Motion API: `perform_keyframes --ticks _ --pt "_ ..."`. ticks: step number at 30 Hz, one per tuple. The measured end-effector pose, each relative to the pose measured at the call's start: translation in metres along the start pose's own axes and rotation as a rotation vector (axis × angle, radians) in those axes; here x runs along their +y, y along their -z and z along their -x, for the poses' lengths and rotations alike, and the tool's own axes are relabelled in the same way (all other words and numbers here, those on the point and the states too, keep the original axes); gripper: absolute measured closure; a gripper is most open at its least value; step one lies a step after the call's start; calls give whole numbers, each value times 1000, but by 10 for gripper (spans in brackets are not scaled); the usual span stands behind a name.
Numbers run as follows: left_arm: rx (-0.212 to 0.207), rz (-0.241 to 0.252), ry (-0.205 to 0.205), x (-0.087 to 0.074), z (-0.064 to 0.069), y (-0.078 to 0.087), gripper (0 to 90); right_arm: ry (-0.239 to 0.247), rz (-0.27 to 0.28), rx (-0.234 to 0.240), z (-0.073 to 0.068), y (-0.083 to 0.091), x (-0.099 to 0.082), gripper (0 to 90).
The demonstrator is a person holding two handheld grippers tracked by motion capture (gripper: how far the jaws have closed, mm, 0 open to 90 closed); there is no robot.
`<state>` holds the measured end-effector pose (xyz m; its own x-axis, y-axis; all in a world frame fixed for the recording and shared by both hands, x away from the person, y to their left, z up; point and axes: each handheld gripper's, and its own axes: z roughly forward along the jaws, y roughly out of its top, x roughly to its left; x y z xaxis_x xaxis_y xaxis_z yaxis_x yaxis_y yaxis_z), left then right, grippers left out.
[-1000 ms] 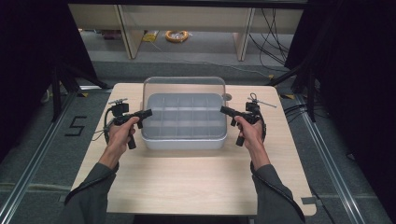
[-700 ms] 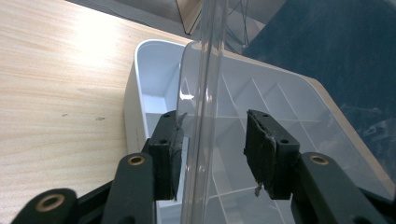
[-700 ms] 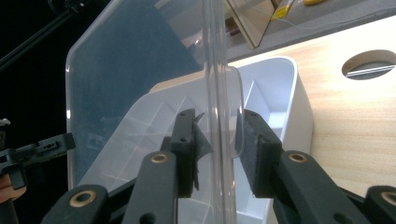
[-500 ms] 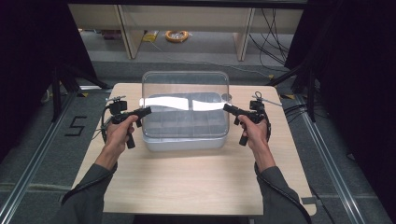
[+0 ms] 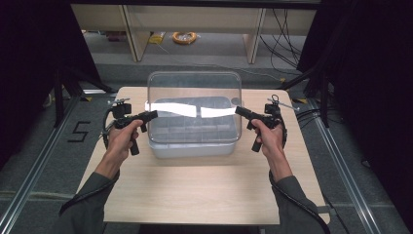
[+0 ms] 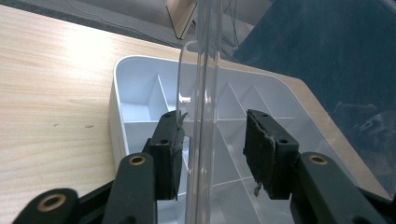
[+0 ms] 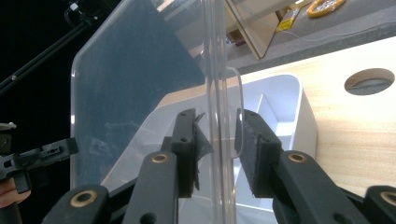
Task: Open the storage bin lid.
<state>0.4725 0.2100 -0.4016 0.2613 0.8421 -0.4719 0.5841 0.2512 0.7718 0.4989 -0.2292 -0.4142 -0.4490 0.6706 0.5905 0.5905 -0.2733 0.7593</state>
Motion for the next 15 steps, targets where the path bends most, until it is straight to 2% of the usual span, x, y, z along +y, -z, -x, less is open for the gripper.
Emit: perform_keyframes --ticks 1,2,3,5,13,15 --pt "-1 -1 1 0 0 1 569 0 0 0 0 0 0 698" --pt "0 -1 1 0 0 2 569 -36 -8 -3 -3 1 0 698" --pt "2 -6 -1 0 0 3 568 4 3 -3 -1 1 0 698" --pt "0 -4 -5 -2 0 5 565 -4 2 -3 -3 1 -1 698" --pt "-15 13 -20 -12 3 17 565 32 8 1 -11 13 -7 700" --pt "-22 10 -28 -15 4 21 564 27 9 2 -15 17 -9 702"
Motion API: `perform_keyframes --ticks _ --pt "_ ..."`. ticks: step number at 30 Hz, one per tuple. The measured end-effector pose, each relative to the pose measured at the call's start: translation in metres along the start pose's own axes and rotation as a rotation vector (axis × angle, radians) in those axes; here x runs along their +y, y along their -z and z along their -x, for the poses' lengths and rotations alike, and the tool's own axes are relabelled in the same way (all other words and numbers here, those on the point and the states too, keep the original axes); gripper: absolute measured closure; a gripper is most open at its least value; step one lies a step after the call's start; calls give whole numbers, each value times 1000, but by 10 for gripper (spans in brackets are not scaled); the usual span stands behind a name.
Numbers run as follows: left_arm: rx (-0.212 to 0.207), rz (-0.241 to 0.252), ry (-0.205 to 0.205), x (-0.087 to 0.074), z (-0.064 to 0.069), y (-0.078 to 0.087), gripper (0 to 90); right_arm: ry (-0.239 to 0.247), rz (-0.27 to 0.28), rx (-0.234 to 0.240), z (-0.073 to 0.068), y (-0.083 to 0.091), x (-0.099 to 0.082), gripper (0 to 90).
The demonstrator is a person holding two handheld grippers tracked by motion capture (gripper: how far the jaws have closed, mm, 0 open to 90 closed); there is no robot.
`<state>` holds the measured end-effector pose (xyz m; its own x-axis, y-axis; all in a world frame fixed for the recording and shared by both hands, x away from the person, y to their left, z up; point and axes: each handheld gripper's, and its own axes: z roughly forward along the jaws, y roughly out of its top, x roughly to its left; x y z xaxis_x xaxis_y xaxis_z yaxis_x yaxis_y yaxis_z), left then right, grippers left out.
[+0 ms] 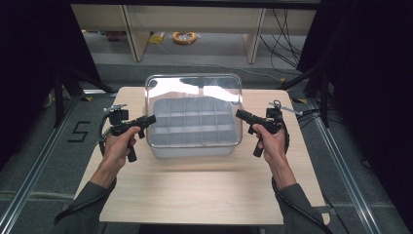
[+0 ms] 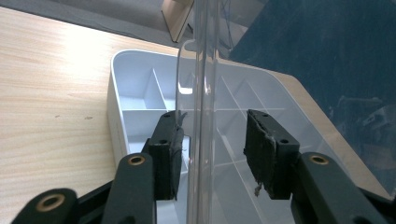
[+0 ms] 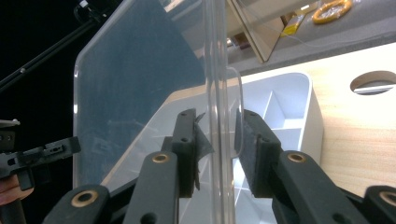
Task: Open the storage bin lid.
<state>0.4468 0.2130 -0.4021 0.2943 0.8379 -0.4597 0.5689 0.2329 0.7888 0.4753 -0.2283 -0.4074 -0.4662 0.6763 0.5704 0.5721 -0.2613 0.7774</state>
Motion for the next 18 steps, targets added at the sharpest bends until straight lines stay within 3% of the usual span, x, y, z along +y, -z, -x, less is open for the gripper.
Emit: perform_keyframes --ticks 1,3,4,5,12,14,18 --pt "2 5 -2 -2 0 2 564 -11 -1 4 -2 2 0 702" --pt "-1 5 -2 -4 0 4 567 14 -3 6 -4 5 -2 705" --pt "3 7 3 -7 1 4 566 -5 -6 5 -6 7 -3 705" --pt "4 6 0 -9 1 5 564 23 -2 8 -5 7 -4 705" --pt "-3 4 -30 -16 5 13 563 7 -5 9 -10 16 -10 705" --pt "-4 7 -41 -19 7 16 563 46 8 6 -8 19 -12 705" --pt "-7 2 -49 -26 8 21 563 23 0 8 -13 25 -20 705"
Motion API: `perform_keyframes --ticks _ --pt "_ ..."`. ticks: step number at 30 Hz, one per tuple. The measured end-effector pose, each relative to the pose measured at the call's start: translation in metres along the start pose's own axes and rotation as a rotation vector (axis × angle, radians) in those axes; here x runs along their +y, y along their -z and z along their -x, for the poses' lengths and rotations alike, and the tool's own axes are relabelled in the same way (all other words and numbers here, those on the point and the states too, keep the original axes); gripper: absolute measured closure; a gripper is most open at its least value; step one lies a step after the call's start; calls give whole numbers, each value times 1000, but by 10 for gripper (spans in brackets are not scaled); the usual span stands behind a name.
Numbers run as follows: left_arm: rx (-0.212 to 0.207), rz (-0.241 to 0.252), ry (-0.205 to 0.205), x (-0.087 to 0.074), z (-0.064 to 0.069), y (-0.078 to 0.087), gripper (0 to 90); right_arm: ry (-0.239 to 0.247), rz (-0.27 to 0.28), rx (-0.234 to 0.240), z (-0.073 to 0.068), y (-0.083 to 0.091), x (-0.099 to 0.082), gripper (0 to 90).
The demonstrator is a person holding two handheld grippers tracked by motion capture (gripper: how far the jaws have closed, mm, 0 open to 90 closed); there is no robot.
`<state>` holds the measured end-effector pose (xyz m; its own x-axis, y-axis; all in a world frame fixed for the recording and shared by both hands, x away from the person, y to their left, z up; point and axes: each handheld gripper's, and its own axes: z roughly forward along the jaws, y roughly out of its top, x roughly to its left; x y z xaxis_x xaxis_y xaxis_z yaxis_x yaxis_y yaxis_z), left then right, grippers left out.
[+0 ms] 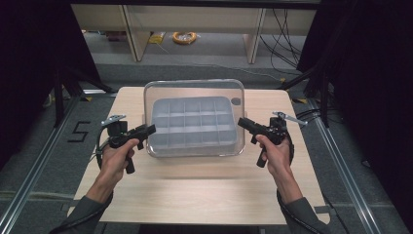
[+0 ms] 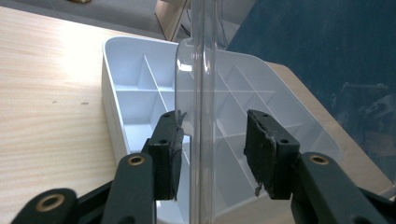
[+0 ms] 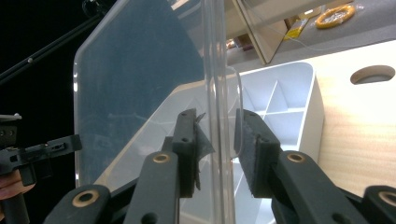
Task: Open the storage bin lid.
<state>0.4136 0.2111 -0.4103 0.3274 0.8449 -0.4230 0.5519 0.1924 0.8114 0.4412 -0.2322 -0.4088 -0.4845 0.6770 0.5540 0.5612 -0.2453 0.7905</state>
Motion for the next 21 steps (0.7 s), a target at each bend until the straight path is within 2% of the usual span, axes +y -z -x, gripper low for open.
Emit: perform_keyframes --ticks 1,2,3,4,5,6,7,8,9,12,14,15,16,19,21 --pt "0 0 0 0 0 0 563 24 9 5 1 1 -1 706" --pt "-4 2 1 -4 0 2 563 7 8 0 -1 2 -3 706" --pt "-3 -3 -1 -6 0 2 562 40 19 2 2 3 -5 705" --pt "1 -6 -3 -9 0 2 561 42 18 2 1 3 -6 705" --pt "-1 -11 -6 -11 0 2 560 4 4 -1 -3 5 -8 705" --pt "-1 -15 -9 -12 0 3 560 33 14 6 0 5 -9 705" --pt "-1 -15 -9 -12 0 3 559 21 14 -4 -1 6 -11 706" --pt "-1 -20 -9 -15 1 3 560 48 16 -4 1 7 -12 706" --pt "-3 -23 -15 -16 2 4 559 18 14 -1 0 8 -14 706" --pt "-2 -32 -25 -19 3 6 558 30 20 2 1 9 -16 705" --pt "-5 -33 -27 -21 4 6 559 -1 11 3 1 12 -20 705" --pt "-1 -37 -31 -23 5 8 558 23 19 6 3 12 -21 705" --pt "-2 -36 -31 -24 5 8 558 -1 13 1 0 14 -22 705" --pt "-3 -44 -45 -28 7 10 557 33 14 4 2 17 -24 705" --pt "-6 -46 -49 -30 7 10 557 14 6 -3 0 20 -27 705"
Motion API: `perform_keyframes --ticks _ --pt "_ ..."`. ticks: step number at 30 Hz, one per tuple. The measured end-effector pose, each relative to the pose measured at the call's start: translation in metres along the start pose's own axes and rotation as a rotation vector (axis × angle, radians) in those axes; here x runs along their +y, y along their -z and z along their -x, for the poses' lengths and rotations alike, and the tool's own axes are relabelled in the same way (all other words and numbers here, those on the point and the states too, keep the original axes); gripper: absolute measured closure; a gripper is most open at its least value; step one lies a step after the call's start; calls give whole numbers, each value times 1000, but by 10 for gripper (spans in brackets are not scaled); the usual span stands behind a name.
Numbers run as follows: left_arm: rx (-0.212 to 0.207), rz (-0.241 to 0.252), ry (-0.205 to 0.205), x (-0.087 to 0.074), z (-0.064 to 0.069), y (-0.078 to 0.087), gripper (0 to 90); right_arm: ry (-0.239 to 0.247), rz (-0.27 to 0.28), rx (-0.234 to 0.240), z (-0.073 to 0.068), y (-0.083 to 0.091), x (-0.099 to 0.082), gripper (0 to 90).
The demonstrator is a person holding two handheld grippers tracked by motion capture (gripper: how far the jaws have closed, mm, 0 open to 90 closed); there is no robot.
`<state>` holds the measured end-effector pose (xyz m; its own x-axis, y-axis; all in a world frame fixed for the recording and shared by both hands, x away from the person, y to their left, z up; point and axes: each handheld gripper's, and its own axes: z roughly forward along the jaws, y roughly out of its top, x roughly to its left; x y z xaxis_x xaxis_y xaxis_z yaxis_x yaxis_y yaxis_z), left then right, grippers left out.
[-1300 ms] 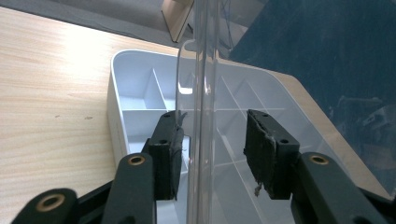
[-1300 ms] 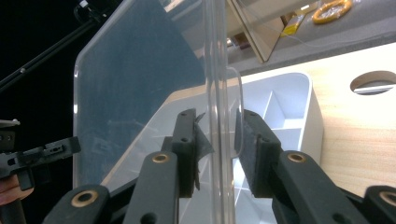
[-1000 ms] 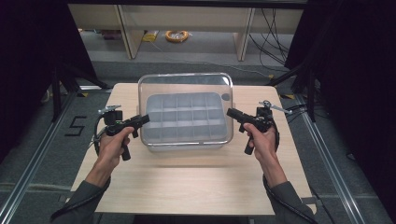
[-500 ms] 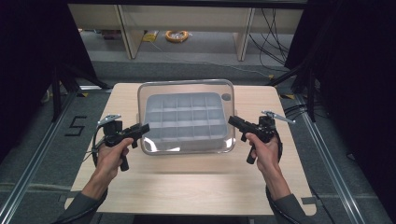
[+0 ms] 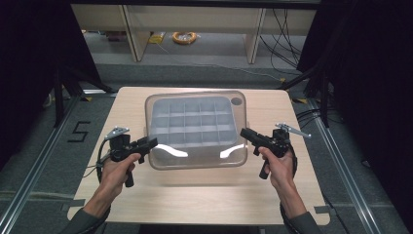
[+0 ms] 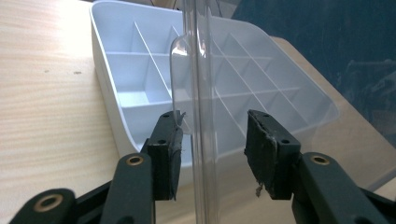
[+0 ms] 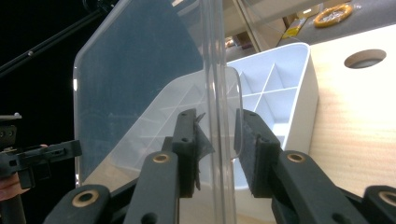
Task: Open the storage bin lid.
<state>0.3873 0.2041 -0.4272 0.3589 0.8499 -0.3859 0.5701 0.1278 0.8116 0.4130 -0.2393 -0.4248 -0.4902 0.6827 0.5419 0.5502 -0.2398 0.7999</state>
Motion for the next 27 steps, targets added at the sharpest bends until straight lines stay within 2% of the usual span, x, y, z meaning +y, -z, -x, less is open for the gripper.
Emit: perform_keyframes --ticks 2,3,5,8,12,13,14,15,16,17,21,22,23,27 --pt "-4 -10 -5 -5 1 2 556 17 6 1 2 2 -3 705" --pt "-1 -15 -5 -6 1 3 556 -6 -3 0 0 3 -4 704" --pt "-7 -19 -8 -8 1 5 556 10 -3 -1 2 4 -7 704" --pt "-7 -22 -15 -12 2 8 556 -9 -12 4 0 6 -11 704" --pt "-5 -28 -23 -16 2 11 555 0 -16 10 -1 8 -14 704" --pt "-7 -30 -25 -18 2 12 554 -24 -18 6 -3 9 -15 704" --pt "-3 -34 -26 -19 3 12 554 8 -14 5 -2 9 -16 704" --pt "-8 -36 -26 -21 3 13 553 14 -12 11 -2 9 -17 704" --pt "-8 -36 -26 -21 3 13 553 -9 -15 10 -4 11 -18 704" --pt "-4 -42 -28 -24 4 15 553 26 -16 -2 -1 12 -19 704" --pt "-14 -46 -34 -29 3 16 552 14 -14 1 -2 13 -23 704" --pt "-7 -49 -38 -31 4 16 552 -18 -26 3 -4 14 -25 704" --pt "-11 -48 -33 -33 4 16 552 5 -22 6 -2 14 -27 704" --pt "-7 -61 -36 -37 4 18 552 -8 -34 3 -1 14 -32 702"
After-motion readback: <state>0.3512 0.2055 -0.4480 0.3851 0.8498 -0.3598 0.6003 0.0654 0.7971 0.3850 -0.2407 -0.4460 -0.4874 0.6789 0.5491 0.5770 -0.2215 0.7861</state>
